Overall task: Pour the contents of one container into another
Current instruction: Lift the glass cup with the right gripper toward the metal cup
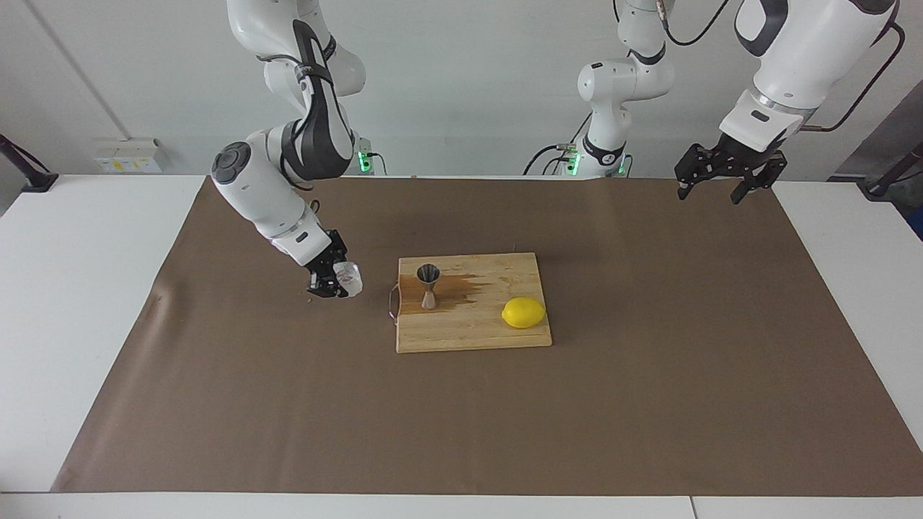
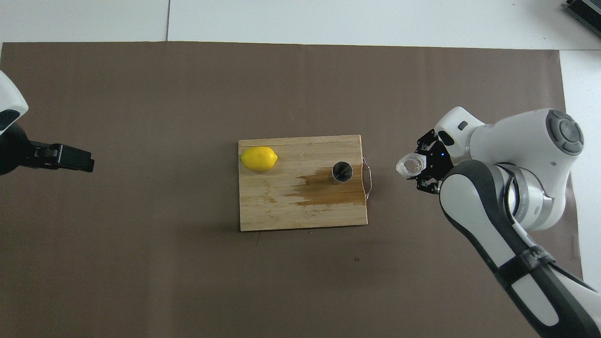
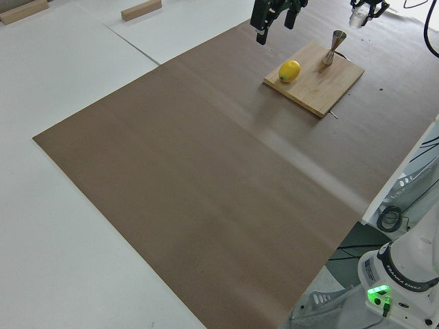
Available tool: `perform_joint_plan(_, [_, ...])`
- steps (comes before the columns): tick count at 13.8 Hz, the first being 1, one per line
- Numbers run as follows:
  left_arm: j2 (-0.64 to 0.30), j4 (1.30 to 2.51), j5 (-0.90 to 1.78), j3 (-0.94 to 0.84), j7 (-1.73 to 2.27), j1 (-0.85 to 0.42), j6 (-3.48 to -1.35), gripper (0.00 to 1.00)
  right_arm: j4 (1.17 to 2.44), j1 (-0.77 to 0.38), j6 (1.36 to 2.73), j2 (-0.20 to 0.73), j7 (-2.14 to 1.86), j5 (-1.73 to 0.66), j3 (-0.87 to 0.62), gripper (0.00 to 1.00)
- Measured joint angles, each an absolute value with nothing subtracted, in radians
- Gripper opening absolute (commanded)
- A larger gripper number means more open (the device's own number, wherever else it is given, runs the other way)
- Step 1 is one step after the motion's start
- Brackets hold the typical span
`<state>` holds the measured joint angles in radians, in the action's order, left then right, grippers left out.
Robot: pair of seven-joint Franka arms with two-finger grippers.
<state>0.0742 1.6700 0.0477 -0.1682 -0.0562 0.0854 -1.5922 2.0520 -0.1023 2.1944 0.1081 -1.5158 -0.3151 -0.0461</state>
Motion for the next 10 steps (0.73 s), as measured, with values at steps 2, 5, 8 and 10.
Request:
perform_joint_plan(2, [0.074, 1.67, 0.048, -0.168, -0.056, 0.085, -1.592, 1.0, 2.037, -0.132, 2.192, 0.108, -1.468, -0.295, -0.046, 0.0])
perform_joint_plan(5, [0.075, 1.67, 0.048, -0.168, -0.056, 0.085, -1.592, 1.0, 2.016, -0.168, 2.185, 0.108, -1.396, -0.219, -0.046, 0.0])
perform_joint_plan(8, [0.075, 1.671, 0.048, -0.168, -0.056, 0.085, -1.591, 1.0, 1.966, -0.228, 2.13, 0.109, -1.253, -0.096, -0.047, 0.0])
perform_joint_plan(10, [0.075, 1.671, 0.048, -0.168, -0.056, 0.085, -1.591, 1.0, 1.941, -0.268, 2.111, 0.11, -1.172, -0.033, -0.047, 0.0])
